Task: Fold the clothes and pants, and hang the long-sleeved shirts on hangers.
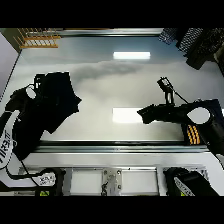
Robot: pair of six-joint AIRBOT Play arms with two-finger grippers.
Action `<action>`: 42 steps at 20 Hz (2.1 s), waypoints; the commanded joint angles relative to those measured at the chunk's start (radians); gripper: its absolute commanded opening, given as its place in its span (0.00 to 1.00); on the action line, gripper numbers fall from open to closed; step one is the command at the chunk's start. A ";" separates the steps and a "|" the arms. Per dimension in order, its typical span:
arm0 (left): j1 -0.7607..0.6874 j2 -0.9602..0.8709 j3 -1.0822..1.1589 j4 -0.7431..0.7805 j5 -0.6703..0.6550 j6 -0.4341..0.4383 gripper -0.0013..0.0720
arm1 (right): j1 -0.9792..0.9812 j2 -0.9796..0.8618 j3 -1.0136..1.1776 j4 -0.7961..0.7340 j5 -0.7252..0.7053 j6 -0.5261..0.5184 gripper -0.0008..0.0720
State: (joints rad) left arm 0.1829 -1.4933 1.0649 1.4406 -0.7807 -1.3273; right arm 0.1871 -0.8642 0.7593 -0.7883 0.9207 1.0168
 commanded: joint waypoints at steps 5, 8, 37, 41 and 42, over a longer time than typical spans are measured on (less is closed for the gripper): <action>-0.078 -0.088 0.038 0.006 -0.049 -0.060 0.07 | 0.001 0.000 0.000 0.000 0.000 0.000 0.04; -0.163 -0.050 0.098 0.005 -0.058 -0.049 0.03 | 0.001 0.000 0.000 0.008 0.000 0.001 0.04; -0.292 0.175 -0.238 -0.248 -0.149 -0.527 0.87 | -0.416 0.152 0.011 -0.240 -0.141 0.222 0.04; -0.266 0.112 -0.280 -0.343 -0.089 -0.469 0.87 | -0.416 0.152 0.011 -0.237 -0.127 0.222 0.04; -0.270 0.086 -0.262 -0.342 -0.092 -0.468 0.87 | -0.416 0.153 0.011 -0.236 -0.127 0.222 0.04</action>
State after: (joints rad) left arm -0.1120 -1.3705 0.8333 1.1671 -0.9180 -1.8149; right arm -0.2279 -0.7128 0.7696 -1.0286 0.7856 1.2392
